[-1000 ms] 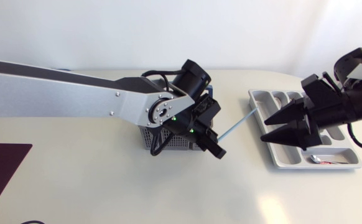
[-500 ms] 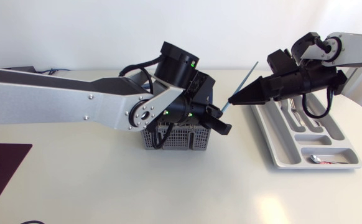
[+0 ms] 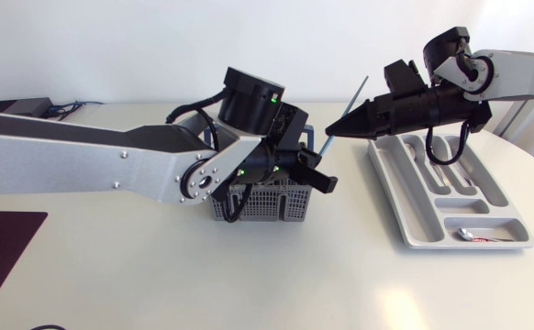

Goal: Transfer all utensils from the basket to the drawer tray.

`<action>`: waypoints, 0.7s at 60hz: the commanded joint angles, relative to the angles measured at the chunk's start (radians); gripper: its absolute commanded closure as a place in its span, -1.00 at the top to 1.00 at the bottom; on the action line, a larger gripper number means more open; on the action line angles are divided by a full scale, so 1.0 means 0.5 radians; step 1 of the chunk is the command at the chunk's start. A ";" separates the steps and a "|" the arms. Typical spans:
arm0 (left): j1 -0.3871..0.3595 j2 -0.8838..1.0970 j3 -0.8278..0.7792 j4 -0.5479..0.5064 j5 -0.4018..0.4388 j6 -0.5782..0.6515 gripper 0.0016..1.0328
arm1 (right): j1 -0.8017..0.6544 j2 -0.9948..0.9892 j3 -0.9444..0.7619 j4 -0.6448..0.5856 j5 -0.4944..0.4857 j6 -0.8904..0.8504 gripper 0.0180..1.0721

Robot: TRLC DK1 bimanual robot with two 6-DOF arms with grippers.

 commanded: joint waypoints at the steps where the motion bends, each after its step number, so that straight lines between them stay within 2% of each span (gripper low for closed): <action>1: 0.006 -0.079 -0.061 0.069 -0.050 -0.043 -0.41 | 0.013 -0.042 -0.062 0.014 0.006 0.066 -0.89; 2: 0.003 -0.082 -0.064 0.069 -0.056 -0.043 -0.38 | 0.013 -0.046 -0.068 0.014 0.006 0.066 -0.89; 3: 0.000 -0.101 -0.073 0.090 -0.090 -0.040 -0.13 | 0.013 -0.058 -0.077 0.014 0.006 0.063 -0.89; 5: -0.003 -0.122 -0.082 0.105 -0.115 -0.037 0.04 | 0.010 -0.067 -0.089 0.014 0.006 0.060 -0.89; 12: 0.003 -0.229 -0.131 0.194 -0.145 -0.031 0.31 | -0.005 -0.119 -0.142 -0.005 0.006 0.020 -0.89; 18: 0.016 -0.306 -0.147 0.216 -0.179 -0.022 0.32 | -0.048 -0.153 -0.157 -0.091 0.006 -0.075 -0.89; 29: 0.025 -0.294 -0.101 0.099 -0.179 0.107 0.32 | -0.272 -0.153 0.043 -0.631 0.113 -0.532 -0.89; 31: 0.022 -0.269 -0.073 0.029 -0.176 0.184 0.32 | -0.324 -0.125 0.119 -0.787 0.248 -0.683 -0.89; 34: 0.031 -0.226 -0.039 -0.042 -0.173 0.267 0.32 | -0.382 -0.085 0.178 -0.898 0.386 -0.799 -0.89; 42: 0.074 -0.091 0.074 -0.241 -0.035 0.429 0.33 | -0.493 0.071 0.260 -0.993 0.822 -0.947 -0.89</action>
